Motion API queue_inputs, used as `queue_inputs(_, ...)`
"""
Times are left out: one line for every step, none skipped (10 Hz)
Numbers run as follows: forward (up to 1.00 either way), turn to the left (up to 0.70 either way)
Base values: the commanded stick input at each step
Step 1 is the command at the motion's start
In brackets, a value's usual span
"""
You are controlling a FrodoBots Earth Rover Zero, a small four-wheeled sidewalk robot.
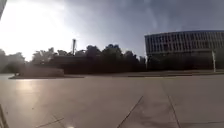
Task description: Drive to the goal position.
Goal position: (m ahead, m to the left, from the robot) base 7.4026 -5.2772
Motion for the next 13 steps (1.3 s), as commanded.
queue_inputs(0.7, 0.0)
queue_inputs(0.7, 0.0)
queue_inputs(0.7, 0.0)
queue_inputs(0.7, 0.0)
queue_inputs(0.7, 0.0)
queue_inputs(0.7, 0.0)
queue_inputs(0.7, 0.0)
queue_inputs(0.7, 0.0)
queue_inputs(0.7, 0.0)
queue_inputs(0.7, 0.0)
queue_inputs(0.7, 0.0)
queue_inputs(0.7, 0.0)
queue_inputs(0.7, 0.0)
